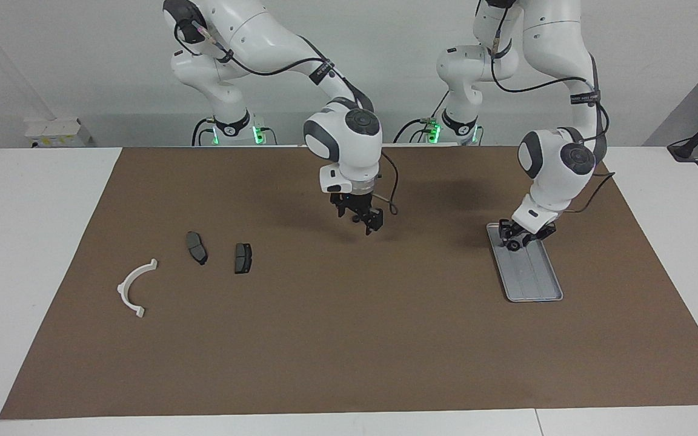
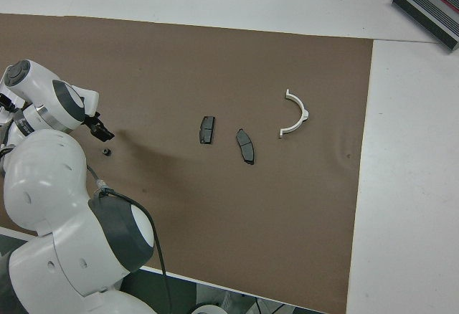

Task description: Pick bearing gear from pile to tray

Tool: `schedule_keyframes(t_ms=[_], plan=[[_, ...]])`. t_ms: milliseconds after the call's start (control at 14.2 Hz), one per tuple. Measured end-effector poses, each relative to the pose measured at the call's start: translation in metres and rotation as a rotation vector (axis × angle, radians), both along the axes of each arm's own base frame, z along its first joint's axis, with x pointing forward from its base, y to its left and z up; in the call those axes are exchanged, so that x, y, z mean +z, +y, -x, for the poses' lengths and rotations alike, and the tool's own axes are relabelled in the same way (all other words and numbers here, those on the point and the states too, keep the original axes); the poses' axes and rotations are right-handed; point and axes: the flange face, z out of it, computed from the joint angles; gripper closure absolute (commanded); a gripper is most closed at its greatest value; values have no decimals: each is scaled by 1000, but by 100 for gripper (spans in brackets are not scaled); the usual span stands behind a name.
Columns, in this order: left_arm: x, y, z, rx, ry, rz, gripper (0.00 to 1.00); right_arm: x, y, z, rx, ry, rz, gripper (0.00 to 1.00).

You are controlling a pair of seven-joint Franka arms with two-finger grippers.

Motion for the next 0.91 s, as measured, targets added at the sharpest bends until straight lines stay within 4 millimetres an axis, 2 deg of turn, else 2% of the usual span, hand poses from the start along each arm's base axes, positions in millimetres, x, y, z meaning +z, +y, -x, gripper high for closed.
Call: schedule_keyframes(t_ms=[211,421,562,702,843,913], plan=[[23,-1,-14,0,-16,0,0,30,-28,-27,56,-31,0,0],[78,-10,-37,40,-2,19,0,52,-60,-46,194,-56,20,0],[106,-43,-46,121,-36,33,0,64,-77,-57,277,-59,36,0],[121,-97,-46,192,-65,48,0,76,-99,-70,362,-42,43,0],[134,-141,-41,235,-87,63,0,89,-131,-86,443,-18,36,0],[139,-155,-40,251,-95,70,0,95,-148,-94,486,-8,34,0]])
